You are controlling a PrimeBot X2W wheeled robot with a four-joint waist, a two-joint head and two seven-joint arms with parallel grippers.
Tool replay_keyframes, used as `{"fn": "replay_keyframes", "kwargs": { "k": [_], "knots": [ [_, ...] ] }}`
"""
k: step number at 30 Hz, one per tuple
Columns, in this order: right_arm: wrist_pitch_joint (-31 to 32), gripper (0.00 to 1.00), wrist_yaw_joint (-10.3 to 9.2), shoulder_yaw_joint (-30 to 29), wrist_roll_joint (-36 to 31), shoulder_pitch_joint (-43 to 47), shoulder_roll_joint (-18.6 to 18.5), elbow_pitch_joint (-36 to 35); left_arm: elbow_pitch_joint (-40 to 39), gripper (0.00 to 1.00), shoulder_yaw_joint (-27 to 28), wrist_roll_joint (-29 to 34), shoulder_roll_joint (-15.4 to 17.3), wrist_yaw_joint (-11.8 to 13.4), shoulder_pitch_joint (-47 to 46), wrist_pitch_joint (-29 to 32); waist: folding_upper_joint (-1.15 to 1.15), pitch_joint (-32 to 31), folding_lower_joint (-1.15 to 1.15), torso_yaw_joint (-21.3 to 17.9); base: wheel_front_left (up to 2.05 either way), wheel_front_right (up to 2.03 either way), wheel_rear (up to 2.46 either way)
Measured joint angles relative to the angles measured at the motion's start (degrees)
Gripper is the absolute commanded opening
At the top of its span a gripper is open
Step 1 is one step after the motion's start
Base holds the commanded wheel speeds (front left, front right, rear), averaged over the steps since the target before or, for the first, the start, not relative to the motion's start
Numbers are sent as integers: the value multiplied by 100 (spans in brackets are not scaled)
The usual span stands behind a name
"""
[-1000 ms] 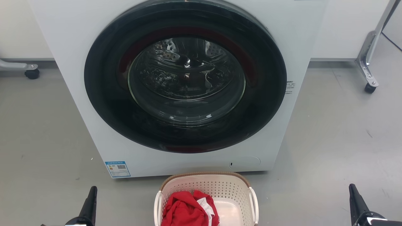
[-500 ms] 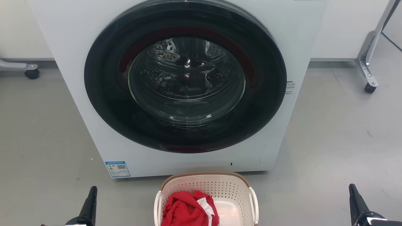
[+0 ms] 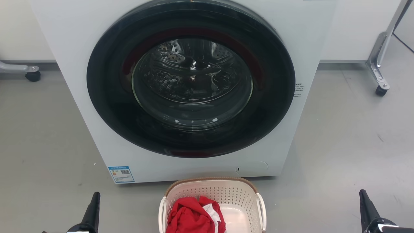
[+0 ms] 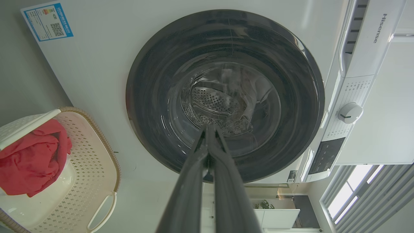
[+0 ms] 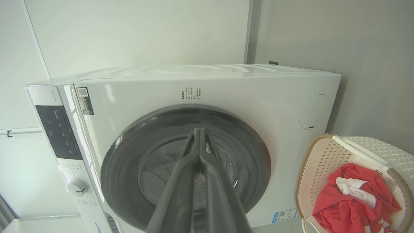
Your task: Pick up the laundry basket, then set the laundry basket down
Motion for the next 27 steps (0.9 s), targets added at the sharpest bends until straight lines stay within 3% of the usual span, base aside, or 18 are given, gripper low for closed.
{"fn": "replay_keyframes", "kwargs": {
  "k": [27],
  "knots": [
    [0, 0, 0, 0, 0, 0, 0, -2, 1, 0, 0, 0, -1, 0, 0, -1, 0, 0, 0, 0, 0, 0, 0]
  ]
}}
